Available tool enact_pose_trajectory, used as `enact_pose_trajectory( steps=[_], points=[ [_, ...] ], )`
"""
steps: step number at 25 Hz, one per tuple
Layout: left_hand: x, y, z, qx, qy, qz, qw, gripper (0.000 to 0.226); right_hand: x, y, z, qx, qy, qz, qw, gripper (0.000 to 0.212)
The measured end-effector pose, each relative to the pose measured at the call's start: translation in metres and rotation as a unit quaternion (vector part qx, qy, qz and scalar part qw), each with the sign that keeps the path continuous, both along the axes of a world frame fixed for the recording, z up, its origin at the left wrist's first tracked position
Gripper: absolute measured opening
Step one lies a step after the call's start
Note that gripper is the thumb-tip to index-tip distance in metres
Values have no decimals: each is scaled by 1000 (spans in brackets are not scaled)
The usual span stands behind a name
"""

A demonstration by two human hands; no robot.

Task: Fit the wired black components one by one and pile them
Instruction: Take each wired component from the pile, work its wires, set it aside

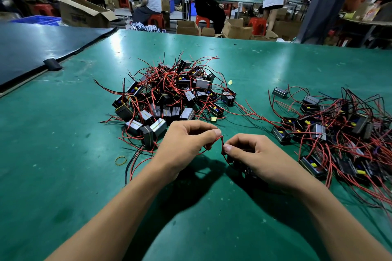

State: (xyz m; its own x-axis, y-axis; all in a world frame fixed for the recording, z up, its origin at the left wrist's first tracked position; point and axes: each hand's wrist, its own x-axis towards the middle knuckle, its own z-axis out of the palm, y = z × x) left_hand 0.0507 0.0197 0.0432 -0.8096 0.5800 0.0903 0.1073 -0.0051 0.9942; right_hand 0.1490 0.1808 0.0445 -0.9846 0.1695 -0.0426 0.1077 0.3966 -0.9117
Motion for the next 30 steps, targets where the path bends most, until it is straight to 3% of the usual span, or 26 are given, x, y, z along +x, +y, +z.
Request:
enact_pose_trajectory(
  steps=[2,4,7,10,18,26,30],
  points=[
    [0,-1,0,2,17,-1,1000,8,0,-1,0,20,16,-16,1000,13],
    [0,-2,1,-2,37,-12,999,8,0,-2,0,66,98,-61,991,6],
    [-1,-4,2,-14,47,-27,998,7,-4,-5,1,153,235,-65,958,30],
    [-3,-6,3,-28,45,-45,998,6,-7,-6,-2,214,299,-34,929,31],
    [-6,-9,2,-35,72,-71,994,6,-9,1,-5,177,281,-12,943,19],
    [-4,-10,2,-58,63,-76,993,10,-8,0,-8,292,284,-43,913,16],
    [-4,-12,4,-76,38,-95,992,11,-4,-5,-5,247,236,-45,939,13]
  ],
)
